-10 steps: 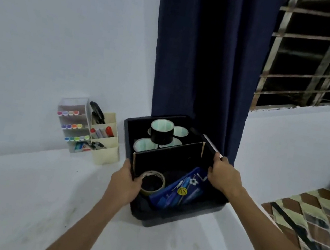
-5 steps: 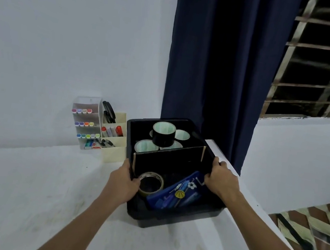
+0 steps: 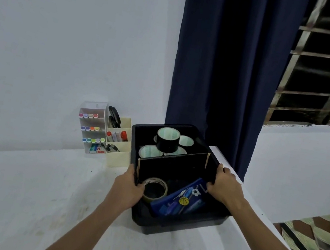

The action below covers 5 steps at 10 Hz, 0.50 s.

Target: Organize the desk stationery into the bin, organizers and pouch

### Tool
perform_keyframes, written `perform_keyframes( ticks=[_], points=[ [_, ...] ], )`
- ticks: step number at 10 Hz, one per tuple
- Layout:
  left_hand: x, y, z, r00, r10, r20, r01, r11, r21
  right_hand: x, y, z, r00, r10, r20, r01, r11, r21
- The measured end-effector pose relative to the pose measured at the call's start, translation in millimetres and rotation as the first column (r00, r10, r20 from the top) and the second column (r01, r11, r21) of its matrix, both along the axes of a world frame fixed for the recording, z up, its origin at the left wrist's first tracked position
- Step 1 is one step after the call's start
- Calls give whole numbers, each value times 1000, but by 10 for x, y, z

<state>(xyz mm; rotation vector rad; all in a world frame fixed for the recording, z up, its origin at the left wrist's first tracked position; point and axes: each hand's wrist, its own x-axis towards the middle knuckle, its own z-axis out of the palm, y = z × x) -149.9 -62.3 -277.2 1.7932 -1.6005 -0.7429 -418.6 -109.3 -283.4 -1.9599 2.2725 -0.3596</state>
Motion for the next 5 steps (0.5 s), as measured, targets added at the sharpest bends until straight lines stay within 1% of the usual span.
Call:
perform_keyframes(
  ticks=[1,2,3,4,5],
  points=[
    [137,-64,94,995,24,92,-23,1000,-12,64,-64,25,999,0,-38,-1,999,-38],
    [358,-284,384,960,97,263,-77,993,-84,221,-209,203,992,24,-126,-34,997,-75],
    [602,-545,885,936,122,331,-55,977,-206,563,-481,632,972,204,-116,-223,958,-180],
    [802,-755,1512,878,188,439,1,918,-396,1028,-689,1344,903,413,-120,-425,815,-394],
    [916,-858,2149,818,274,506,80,817,-572,1459,-712,2124,811,551,-195,-556,626,-547]
  ],
)
